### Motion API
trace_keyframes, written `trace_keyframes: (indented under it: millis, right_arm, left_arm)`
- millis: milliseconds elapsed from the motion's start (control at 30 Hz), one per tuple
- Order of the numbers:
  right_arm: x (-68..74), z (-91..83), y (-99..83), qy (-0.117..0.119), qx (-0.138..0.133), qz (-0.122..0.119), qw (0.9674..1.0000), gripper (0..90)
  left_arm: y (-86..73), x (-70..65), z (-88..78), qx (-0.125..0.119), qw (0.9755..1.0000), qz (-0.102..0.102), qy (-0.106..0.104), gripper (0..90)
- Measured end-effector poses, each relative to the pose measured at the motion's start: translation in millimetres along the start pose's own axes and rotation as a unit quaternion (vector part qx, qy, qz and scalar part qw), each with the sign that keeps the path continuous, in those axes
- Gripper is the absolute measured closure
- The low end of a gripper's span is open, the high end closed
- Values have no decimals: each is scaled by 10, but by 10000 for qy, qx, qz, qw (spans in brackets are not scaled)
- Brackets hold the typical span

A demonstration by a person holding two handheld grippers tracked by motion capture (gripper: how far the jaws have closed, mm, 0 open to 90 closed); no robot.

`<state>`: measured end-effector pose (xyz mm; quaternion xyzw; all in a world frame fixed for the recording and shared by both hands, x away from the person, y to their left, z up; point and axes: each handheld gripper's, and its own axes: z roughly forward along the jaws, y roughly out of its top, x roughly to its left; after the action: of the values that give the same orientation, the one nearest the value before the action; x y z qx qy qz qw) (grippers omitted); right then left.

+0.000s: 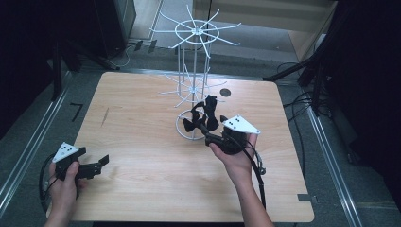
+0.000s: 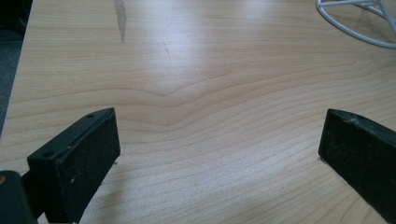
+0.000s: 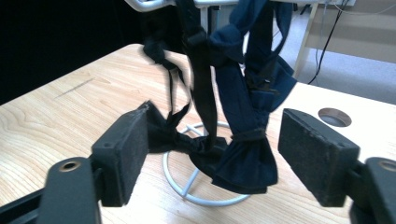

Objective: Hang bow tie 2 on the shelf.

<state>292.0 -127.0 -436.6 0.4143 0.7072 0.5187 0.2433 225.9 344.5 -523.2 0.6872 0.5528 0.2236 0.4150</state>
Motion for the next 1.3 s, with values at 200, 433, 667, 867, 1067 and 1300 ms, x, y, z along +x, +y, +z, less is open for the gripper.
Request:
trace_keyframes:
  millis: [200,433,667,867,1067,1300]
  right_arm:
    - [-41,-44,-52,-32,12,-11,10000,220]
    - [-111,-106,-145,-94,75,11,9999,204]
    - [-206,-171,-233,-168,112,70,9998,201]
    - [-250,-202,-294,-215,158,91,9996,195]
    - [-328,-248,-393,-295,223,115,9993,188]
    - [-421,-324,-484,-359,258,169,9989,174]
  left_arm:
    - [0,0,0,6,10000,2,-1,0]
    - [0,0,-1,5,10000,2,3,0]
    - [1,0,0,8,10000,3,4,0]
    - [0,-2,0,0,10000,-1,6,0]
    - [0,-1,0,1,10000,-3,6,0]
    - [0,-2,-1,-1,10000,4,14,0]
